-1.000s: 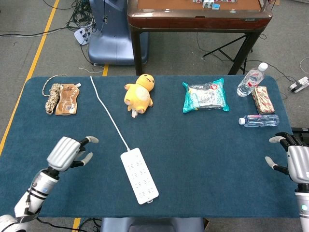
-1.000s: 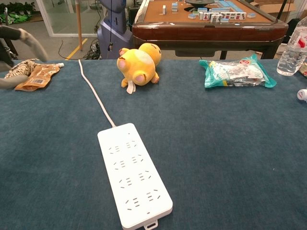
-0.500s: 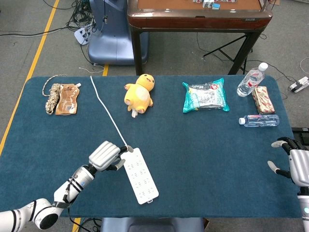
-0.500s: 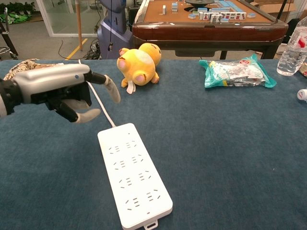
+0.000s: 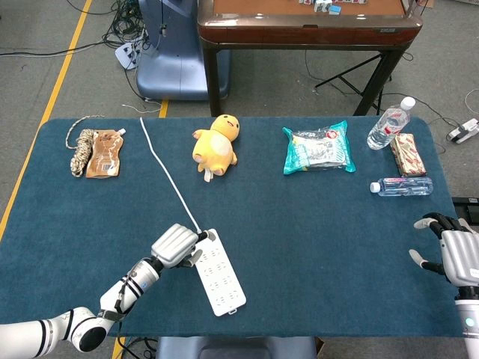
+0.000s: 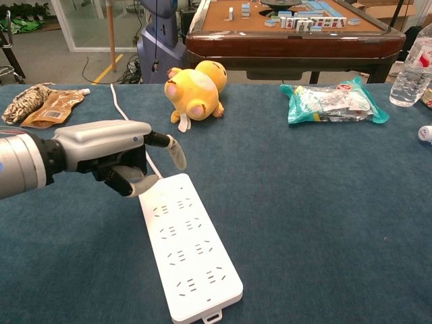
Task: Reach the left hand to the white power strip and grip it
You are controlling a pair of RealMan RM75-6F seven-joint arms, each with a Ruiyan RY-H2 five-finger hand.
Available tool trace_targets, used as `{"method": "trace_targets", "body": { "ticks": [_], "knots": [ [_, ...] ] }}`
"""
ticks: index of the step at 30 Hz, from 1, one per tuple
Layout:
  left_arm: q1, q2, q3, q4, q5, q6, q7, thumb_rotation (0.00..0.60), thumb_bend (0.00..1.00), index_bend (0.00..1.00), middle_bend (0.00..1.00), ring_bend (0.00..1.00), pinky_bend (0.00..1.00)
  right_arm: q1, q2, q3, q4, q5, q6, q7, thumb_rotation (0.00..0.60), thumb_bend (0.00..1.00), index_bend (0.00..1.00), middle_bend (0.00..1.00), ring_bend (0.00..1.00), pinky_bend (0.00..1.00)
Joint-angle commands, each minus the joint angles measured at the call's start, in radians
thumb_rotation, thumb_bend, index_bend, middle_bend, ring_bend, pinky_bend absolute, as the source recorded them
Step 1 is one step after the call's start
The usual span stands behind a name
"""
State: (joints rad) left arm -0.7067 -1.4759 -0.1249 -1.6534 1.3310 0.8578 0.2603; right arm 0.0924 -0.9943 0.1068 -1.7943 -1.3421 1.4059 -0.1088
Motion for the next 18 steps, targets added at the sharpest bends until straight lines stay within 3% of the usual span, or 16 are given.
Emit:
{"method": "trace_targets", "body": {
  "ticks": [1,18],
  "knots": [
    [-0.010,-0.006,0.004,-0.008,-0.016,-0.005,0.018,0.600,0.55,0.35,1.00,1.00,1.00,0.001,0.001,0.000,0.000,-0.001,-0.001,0.003,0.600,0.16,0.39,0.29,0.27,0.44],
    [-0.073,-0.022,0.041,-0.019,-0.164,-0.049,0.189,0.600,0.56,0.32,1.00,1.00,1.00,0.001,0.000,-0.009,0.020,-0.006,-0.014,0.032,0.600,0.16,0.39,0.29,0.27,0.44]
  ]
}}
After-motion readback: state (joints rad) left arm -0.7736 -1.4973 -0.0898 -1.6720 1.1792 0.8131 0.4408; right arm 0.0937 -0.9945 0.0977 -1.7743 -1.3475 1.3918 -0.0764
